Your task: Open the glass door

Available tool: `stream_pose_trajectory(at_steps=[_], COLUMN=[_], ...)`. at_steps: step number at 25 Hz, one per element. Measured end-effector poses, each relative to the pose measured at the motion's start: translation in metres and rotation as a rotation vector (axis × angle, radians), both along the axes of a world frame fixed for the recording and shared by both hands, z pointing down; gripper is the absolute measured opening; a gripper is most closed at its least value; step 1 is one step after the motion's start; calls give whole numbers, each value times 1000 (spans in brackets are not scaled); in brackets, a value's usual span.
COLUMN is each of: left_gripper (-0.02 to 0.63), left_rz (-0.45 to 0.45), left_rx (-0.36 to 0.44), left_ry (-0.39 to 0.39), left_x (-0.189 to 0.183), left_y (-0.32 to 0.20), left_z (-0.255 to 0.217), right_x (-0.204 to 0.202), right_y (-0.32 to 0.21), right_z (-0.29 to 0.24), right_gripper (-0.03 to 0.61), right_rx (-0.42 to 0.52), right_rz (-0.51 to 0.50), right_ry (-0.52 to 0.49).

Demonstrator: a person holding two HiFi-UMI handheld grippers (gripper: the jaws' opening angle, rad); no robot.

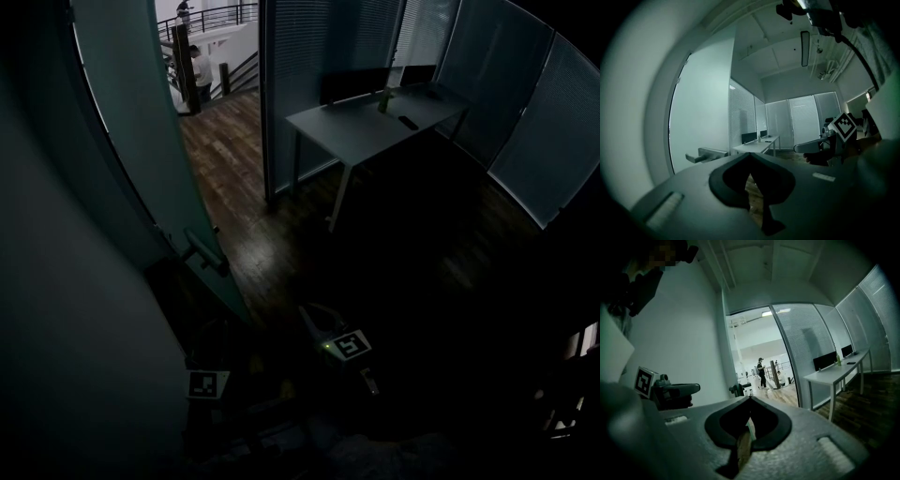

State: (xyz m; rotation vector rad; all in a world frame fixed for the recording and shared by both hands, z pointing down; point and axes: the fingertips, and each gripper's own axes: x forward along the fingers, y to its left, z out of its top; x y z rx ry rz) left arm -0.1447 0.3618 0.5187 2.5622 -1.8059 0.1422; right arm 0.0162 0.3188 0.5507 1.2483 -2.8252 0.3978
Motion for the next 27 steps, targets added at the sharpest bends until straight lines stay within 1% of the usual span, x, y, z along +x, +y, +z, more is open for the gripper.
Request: stream_pose_trajectory(at_steps=[9,12,20,27], left_gripper=[3,3,3,3], left_rz=[4,9,19,23], left_rx=[0,3,1,-7], left_ry=[-20,-38,-40,-61], left_x=[4,5,8,8], left_y=[4,5,4,3], left_z=[0,0,3,5], right_x=[1,1,1,1], right_y=[5,6,5,4], right_z=[4,3,6,8], right_gripper=[2,2,2,2], right_rx=[-1,-4,-4,-11], right_rz=[-5,-5,-11,-10], right_ry=[2,1,2,3])
